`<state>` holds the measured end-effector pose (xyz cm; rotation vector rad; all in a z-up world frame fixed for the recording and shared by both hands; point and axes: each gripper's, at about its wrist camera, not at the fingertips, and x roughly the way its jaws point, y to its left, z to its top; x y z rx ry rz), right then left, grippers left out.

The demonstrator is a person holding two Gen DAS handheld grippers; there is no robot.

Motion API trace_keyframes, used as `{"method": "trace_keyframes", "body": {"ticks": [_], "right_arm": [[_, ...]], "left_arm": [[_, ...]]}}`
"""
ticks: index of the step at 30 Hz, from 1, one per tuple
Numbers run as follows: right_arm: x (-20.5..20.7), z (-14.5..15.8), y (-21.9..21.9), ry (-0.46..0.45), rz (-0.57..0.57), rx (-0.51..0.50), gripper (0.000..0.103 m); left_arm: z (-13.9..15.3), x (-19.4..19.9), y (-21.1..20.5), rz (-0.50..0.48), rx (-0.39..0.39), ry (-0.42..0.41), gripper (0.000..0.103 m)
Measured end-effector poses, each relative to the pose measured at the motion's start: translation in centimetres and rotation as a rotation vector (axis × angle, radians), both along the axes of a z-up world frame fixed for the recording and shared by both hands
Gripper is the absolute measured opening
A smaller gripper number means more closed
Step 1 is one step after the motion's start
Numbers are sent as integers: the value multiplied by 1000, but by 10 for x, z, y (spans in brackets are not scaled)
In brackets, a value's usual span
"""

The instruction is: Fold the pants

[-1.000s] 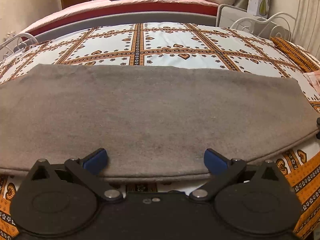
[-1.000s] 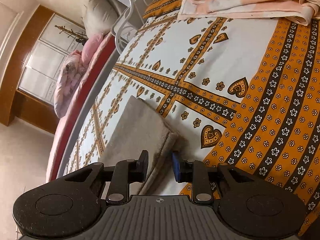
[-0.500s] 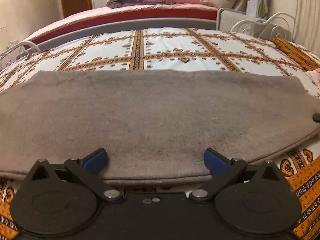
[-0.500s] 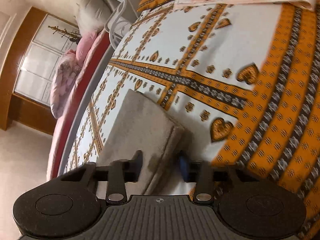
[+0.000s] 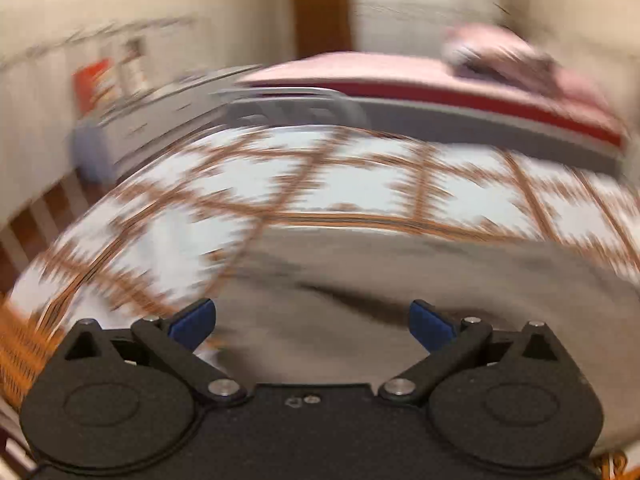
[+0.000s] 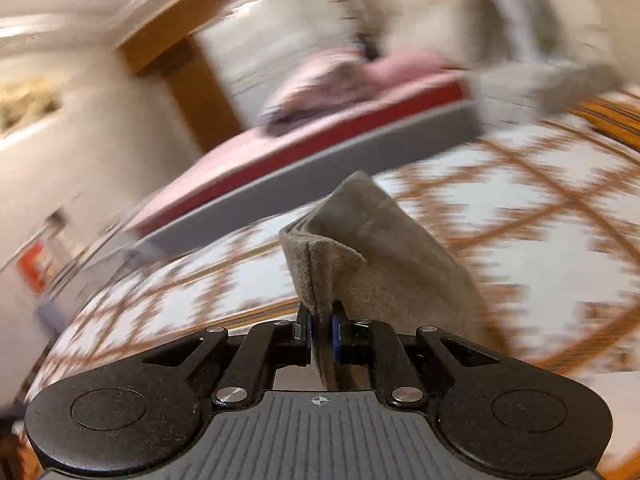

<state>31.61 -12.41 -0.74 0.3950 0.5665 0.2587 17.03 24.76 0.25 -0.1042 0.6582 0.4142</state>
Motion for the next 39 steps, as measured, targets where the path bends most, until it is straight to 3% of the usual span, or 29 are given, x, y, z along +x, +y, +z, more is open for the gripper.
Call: {"method": "trace_keyframes", "body": {"ticks": [3,5,7,8,10,12,15,17,19,21,26,29,31,34,36,37,39], "right_arm": [[-12,-8,90,-14,161,-68,10],[-39,-28,151,-20,316,-144,11],[-71,-61,205,33,524,-321,42],[-86,-71,220,22,563,-397,43],[-114,-72,221,-120,545,-445,45],[-115,-68,213,-102,554,-370,45],[-115,-63,207,-134,511,-377,45],[-104,-65,204,-108,475,-391,45],[-75,-76,194,24,485,-450,45],[-69,-69,169,42,476,-320,45],[-64,-42,40,36,279,-58,45],[-36,-41,-23,120,106,-54,45],[-16,-42,-48,128,78,-23,45],[11,-56,-72,206,94,174,45],[24,-74,-83,271,37,163,45],[33,-92,-90,345,10,150,27],[38,-99,-106,350,-17,150,1]], "left_arm": [[-5,-16,33,58,-112,-15,97],[-4,-20,39,58,-117,-22,97],[-3,-23,41,46,-103,-31,97],[-4,-24,42,40,-107,-29,97],[-9,-25,51,41,-133,-21,97],[-13,-24,58,48,-158,-18,97],[-18,-25,66,61,-213,-23,97],[-20,-25,68,66,-247,-18,97],[-23,-24,70,71,-267,-8,97],[-24,-26,71,74,-272,-8,97],[-30,-24,81,98,-294,2,97],[-38,-17,88,121,-367,24,97],[-42,-16,89,122,-414,20,97],[-45,-13,85,122,-407,49,97],[-46,-13,84,125,-395,61,97],[-46,-14,83,127,-397,63,97],[-47,-15,83,124,-397,74,97]]}}
